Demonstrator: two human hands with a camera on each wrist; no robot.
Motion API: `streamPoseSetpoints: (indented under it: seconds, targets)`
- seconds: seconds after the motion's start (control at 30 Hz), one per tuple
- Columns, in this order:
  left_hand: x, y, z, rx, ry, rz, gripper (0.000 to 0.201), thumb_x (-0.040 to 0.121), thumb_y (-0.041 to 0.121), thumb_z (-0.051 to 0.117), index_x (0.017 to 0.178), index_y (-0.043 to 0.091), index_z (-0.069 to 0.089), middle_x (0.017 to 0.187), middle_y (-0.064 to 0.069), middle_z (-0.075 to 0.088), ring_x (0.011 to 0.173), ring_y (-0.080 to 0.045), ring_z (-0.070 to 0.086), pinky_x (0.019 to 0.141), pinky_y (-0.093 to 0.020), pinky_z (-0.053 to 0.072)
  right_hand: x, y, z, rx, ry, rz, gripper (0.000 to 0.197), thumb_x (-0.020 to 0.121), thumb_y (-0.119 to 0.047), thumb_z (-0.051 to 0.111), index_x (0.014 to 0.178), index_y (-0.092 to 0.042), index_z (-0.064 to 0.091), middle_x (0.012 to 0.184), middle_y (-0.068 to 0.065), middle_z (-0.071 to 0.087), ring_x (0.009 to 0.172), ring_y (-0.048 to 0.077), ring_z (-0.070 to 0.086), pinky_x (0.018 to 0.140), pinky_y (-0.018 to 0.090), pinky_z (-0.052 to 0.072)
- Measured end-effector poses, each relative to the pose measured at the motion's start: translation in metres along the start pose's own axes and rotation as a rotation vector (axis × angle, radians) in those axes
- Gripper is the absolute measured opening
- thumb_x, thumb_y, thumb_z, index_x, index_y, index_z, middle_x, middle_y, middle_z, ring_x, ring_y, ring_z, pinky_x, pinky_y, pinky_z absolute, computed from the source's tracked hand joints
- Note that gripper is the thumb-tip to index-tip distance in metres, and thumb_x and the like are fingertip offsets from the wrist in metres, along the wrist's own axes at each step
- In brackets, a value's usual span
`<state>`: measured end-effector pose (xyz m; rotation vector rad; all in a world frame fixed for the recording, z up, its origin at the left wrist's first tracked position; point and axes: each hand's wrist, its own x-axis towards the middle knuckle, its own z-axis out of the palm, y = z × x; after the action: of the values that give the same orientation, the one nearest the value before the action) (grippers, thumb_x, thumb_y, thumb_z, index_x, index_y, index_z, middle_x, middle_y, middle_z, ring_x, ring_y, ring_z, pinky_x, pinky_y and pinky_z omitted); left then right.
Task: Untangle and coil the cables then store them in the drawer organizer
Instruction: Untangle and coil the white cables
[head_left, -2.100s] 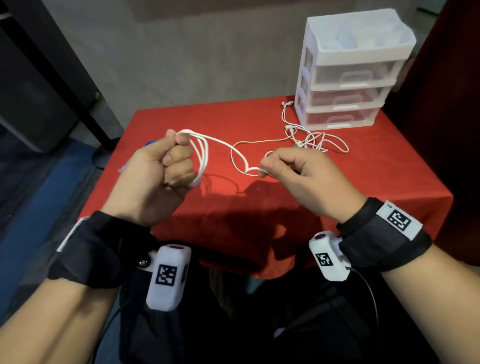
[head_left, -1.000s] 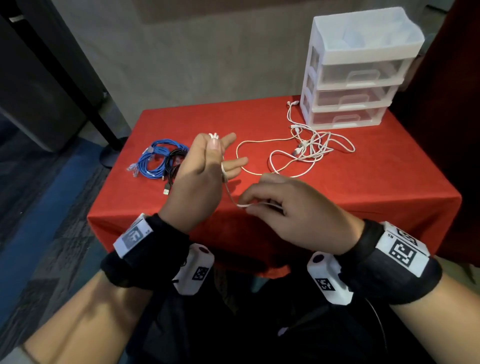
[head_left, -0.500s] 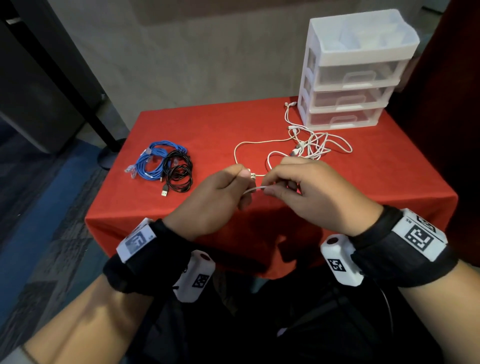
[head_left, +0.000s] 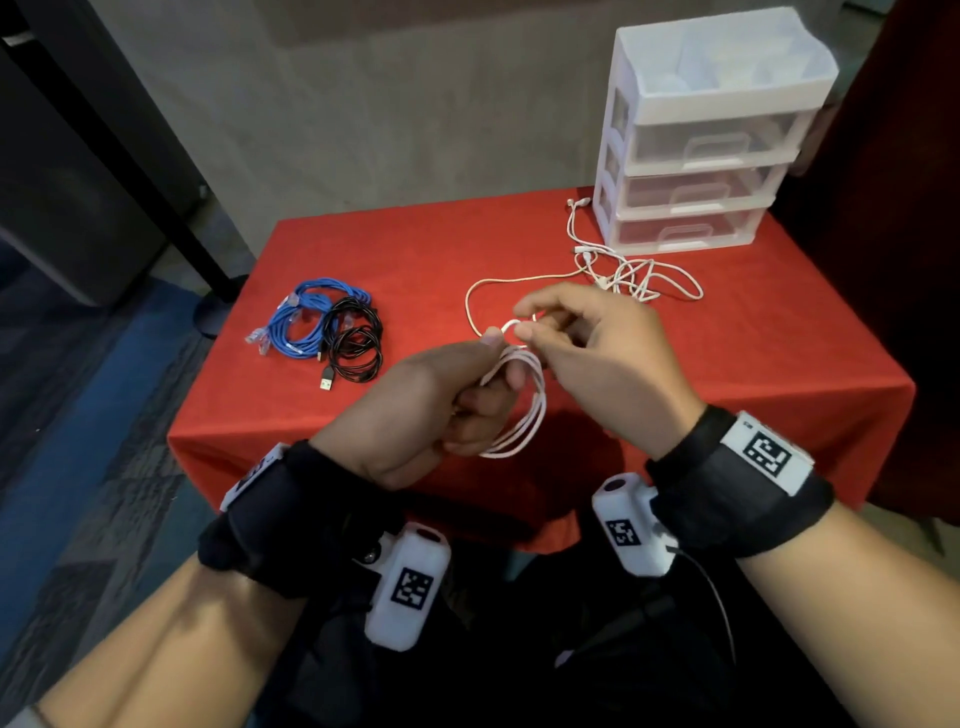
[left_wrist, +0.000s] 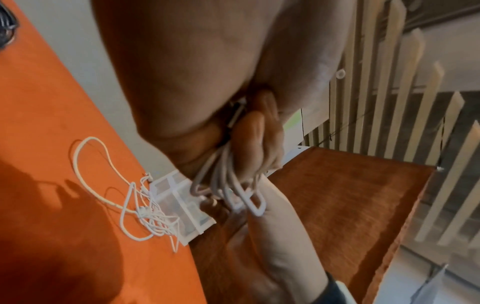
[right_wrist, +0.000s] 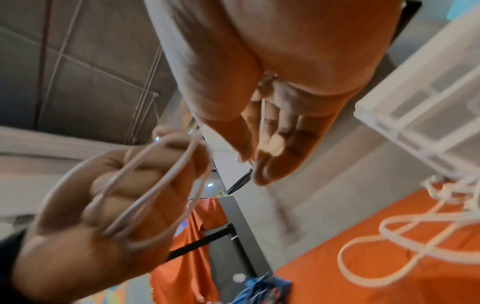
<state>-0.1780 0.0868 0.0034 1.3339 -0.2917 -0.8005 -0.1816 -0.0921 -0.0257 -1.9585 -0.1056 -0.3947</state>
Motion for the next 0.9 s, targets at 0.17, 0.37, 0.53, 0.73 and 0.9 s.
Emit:
streamPoseSetpoints:
  seconds: [0.17,0.37,0.53,0.73,0.9]
  targets:
    - [0.003,0.003,0.003,-0.102,0.071,0.140,0.038,0.107,0.035,0.030,0.081,0.016,0.051,0.058,0.006,0.023,0.041,-0.004,0.017,0.039,-0.019,0.019,-0.018,-0.012,0.005,0.380,-0.225,-0.009,0.029,0.108,-0.027,0.050,0.103,-0.006,0.069,0.097,0.000,0.073,0.094,0.017,0.067,0.091,0.044,0.052]
    - [0.011,-0.010,-0.009,0.284,0.380,0.283,0.039,0.109,0.034,0.039,0.083,0.016,0.062,0.057,0.002,0.043,0.060,-0.021,0.049,0.065,-0.034,0.043,-0.015,-0.003,-0.003,0.110,-0.229,-0.051,0.014,0.099,-0.013,0.065,0.106,-0.016,0.076,0.084,0.015,0.069,0.076,0.026,0.062,0.076,0.048,0.051]
    - [0.006,-0.017,-0.014,0.503,0.372,0.453,0.024,0.109,0.027,0.040,0.120,0.012,0.055,0.063,0.000,0.048,0.058,-0.013,0.046,0.063,-0.030,0.045,-0.012,-0.006,-0.004,0.126,-0.292,-0.008,0.017,0.100,-0.021,0.063,0.091,-0.011,0.073,0.080,0.022,0.064,0.070,0.031,0.053,0.071,0.051,0.044]
    - [0.004,-0.013,-0.016,0.831,0.427,0.489,0.022,0.108,0.027,0.044,0.091,0.019,0.055,0.062,-0.009,0.059,0.053,-0.011,0.050,0.055,-0.029,0.042,-0.017,-0.005,0.004,0.107,-0.229,-0.027,0.015,0.098,-0.011,0.063,0.085,-0.012,0.068,0.069,0.009,0.055,0.065,0.017,0.045,0.062,0.037,0.038]
    - [0.014,-0.020,-0.003,0.662,0.478,0.405,0.037,0.109,0.031,0.039,0.075,0.023,0.049,0.056,0.006,0.048,0.049,-0.009,0.046,0.052,-0.032,0.048,-0.019,-0.004,0.012,-0.209,-0.034,-0.226,0.021,0.079,-0.007,0.064,0.096,-0.017,0.058,0.085,-0.002,0.057,0.074,0.021,0.056,0.069,0.047,0.049]
